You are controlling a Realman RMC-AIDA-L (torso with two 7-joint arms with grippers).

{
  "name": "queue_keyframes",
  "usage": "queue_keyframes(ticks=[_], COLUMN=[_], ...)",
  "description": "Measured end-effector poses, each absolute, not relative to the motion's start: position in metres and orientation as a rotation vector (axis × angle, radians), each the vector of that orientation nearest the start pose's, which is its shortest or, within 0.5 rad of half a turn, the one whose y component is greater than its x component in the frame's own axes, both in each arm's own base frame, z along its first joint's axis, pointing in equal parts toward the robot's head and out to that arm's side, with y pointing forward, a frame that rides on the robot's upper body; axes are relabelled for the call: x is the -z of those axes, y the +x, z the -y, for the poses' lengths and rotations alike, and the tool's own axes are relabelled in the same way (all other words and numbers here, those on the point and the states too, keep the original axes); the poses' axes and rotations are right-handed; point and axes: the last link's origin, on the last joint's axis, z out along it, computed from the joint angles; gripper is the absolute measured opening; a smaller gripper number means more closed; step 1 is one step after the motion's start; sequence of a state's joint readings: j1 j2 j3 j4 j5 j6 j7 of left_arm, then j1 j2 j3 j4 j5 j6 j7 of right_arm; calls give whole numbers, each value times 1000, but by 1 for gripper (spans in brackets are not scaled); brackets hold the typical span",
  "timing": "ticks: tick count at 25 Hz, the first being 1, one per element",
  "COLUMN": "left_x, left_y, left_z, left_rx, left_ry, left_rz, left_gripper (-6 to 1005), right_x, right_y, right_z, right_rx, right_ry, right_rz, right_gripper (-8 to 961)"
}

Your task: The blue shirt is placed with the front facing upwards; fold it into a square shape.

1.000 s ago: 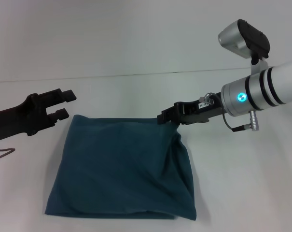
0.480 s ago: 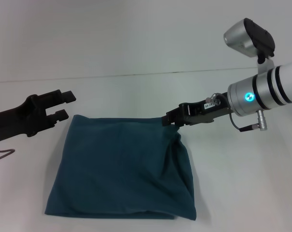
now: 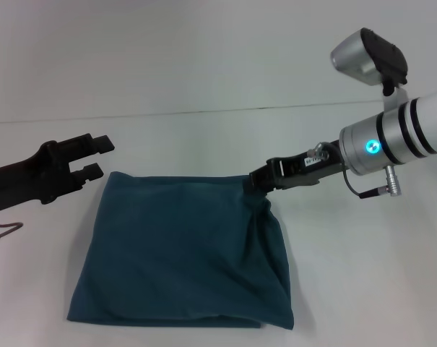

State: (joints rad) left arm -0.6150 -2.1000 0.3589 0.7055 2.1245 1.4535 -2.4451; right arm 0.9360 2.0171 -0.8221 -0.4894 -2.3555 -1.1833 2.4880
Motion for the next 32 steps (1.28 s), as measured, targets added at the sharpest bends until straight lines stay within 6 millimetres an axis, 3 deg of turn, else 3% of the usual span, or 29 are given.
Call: queue_keyframes(ticks=[6, 11, 13, 32], left_x=[-35, -34, -34, -34], left_y=[-269, -271, -271, -272], left_z=[-369, -369, -369, -368], left_rx=[-1184, -1184, -1185, -1186], left_ry=[2179, 2173, 2174, 2175], left_rz=[-2223, -2229, -2230, -2230], left_gripper=[691, 691, 691, 690], right_x=[31, 28, 27, 28], right_y=[198, 200, 201, 202], right_z=[-428, -431, -431, -430], right_rx=[-154, -170, -171, -180], right_ry=[-2403, -2352, -2344, -2362], right_rz=[-1582, -1620, -1624, -1598], right_gripper=[429, 253, 83, 39])
